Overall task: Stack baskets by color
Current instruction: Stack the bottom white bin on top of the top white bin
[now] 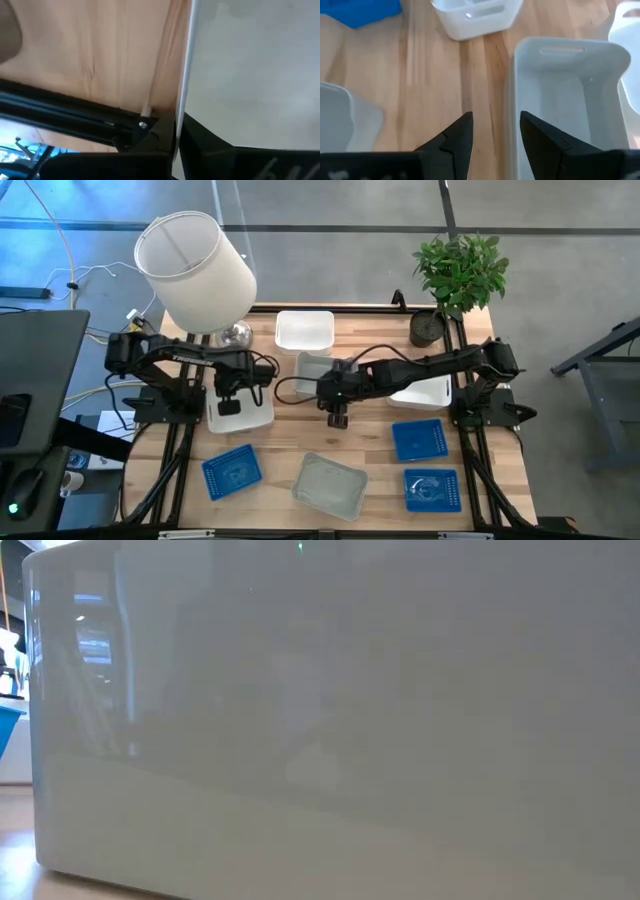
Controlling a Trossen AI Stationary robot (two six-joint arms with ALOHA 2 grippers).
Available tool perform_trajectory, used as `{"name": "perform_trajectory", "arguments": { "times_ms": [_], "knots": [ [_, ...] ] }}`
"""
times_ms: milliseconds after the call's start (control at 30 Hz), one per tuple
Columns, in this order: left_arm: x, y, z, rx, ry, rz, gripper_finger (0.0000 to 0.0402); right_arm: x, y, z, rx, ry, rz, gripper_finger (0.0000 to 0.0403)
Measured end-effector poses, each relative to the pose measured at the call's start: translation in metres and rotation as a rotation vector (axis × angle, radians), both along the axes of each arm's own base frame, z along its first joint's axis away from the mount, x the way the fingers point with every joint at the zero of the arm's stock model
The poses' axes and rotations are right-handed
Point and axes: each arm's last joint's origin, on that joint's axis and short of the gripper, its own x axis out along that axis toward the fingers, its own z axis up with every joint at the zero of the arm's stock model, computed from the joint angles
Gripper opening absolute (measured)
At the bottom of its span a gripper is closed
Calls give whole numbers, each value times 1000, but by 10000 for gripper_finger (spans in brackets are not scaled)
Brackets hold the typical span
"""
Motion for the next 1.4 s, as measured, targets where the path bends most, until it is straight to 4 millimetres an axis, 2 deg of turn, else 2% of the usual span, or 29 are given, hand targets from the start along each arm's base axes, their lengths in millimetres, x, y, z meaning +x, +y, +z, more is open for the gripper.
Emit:
{"name": "perform_trajectory", "arguments": {
  "times_ms": [433,733,933,1133,1400],
  "knots": [
    [-10,-31,22,252,-59,78,0,14,24,16,96,-243,-33,151],
    [-11,-53,26,371,-131,91,0,19,35,28,-18,-416,-158,151],
    [-10,-64,28,435,-173,83,0,22,36,36,-50,-509,-198,151],
    [-1,-73,43,431,-254,57,0,26,34,44,-70,-589,-191,151],
    [8,-72,61,437,-322,77,0,27,31,52,-132,-601,-225,151]
  ]
}}
